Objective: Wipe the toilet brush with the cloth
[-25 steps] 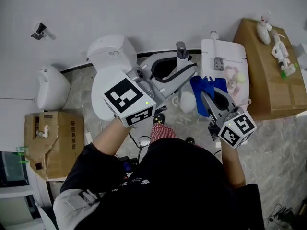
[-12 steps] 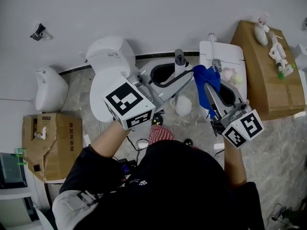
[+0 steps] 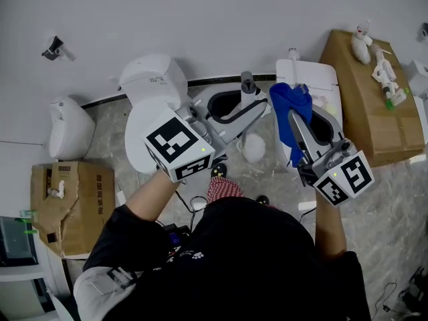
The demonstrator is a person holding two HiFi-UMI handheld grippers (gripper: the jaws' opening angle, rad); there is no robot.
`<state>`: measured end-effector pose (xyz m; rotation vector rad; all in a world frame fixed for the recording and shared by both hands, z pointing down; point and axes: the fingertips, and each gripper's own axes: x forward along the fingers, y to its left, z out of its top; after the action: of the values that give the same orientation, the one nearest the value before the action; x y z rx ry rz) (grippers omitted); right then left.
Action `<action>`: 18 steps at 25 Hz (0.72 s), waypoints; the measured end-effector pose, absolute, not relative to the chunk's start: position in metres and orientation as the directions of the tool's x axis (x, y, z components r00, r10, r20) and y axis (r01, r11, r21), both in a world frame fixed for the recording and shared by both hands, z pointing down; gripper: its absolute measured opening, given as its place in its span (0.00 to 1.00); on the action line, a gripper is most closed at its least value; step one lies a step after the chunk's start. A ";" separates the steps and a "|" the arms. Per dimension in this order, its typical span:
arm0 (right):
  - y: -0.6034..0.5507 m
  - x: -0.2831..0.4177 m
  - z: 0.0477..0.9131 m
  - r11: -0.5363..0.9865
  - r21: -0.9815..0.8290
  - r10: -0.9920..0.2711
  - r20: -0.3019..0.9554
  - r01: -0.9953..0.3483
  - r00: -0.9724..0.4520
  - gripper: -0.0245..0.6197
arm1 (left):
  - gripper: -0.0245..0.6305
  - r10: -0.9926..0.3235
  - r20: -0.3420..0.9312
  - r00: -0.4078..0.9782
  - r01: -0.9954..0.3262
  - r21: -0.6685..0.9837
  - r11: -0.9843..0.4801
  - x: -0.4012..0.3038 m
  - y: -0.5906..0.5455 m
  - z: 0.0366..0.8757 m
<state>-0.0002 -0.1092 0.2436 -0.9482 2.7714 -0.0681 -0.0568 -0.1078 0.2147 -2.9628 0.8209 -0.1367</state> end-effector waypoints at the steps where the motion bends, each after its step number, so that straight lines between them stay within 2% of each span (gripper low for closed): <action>1: -0.109 -0.001 0.242 0.793 -0.108 -0.609 -0.184 -0.600 -0.772 0.14 | 0.17 -0.516 0.070 0.854 -0.510 -0.084 -0.856 -0.057 -0.108 0.215; 18: -0.109 0.001 0.242 0.779 -0.142 -0.627 -0.195 -0.610 -0.755 0.14 | 0.17 -0.520 0.094 0.849 -0.512 -0.090 -0.854 -0.062 -0.113 0.222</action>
<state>0.0011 -0.1087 0.2420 -0.9676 2.7409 -0.1022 -0.0619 -0.1128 0.2223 -2.9613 0.8273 -0.1779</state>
